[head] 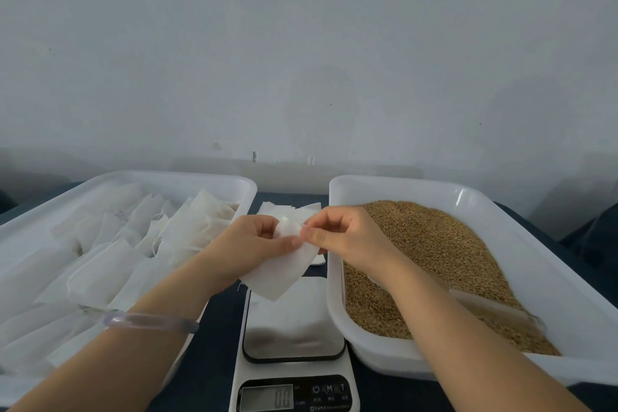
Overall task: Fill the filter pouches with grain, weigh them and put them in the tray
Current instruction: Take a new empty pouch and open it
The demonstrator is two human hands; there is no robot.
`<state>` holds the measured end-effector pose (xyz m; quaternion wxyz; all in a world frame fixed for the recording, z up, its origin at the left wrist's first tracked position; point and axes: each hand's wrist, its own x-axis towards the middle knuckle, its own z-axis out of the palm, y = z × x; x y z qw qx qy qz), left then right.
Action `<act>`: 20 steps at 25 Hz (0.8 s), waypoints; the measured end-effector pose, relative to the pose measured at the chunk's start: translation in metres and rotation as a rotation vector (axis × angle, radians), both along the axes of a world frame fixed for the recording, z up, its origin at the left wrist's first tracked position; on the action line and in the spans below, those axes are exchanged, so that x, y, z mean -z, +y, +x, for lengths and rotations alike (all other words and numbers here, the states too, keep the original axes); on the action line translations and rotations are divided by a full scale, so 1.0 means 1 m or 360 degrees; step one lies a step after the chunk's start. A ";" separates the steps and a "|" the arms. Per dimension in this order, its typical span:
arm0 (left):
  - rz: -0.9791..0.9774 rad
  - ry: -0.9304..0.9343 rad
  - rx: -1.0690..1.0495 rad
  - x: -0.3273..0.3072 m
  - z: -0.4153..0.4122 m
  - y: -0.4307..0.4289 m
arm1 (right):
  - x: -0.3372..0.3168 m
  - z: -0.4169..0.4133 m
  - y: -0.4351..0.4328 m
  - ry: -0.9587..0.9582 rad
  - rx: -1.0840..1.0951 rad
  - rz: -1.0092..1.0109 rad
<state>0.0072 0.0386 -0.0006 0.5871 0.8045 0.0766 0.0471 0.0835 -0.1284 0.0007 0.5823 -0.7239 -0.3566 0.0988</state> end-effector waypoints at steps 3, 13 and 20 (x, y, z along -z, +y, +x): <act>-0.0008 -0.0011 0.0049 0.001 0.000 -0.001 | -0.002 -0.002 0.001 0.0059 -0.0019 -0.0081; 0.0240 0.0091 0.0400 -0.002 -0.003 -0.002 | -0.010 -0.003 -0.014 -0.0017 -0.0266 -0.0365; 0.0474 0.0302 0.0656 -0.004 -0.006 0.003 | -0.011 -0.004 -0.019 -0.0078 -0.0266 -0.0302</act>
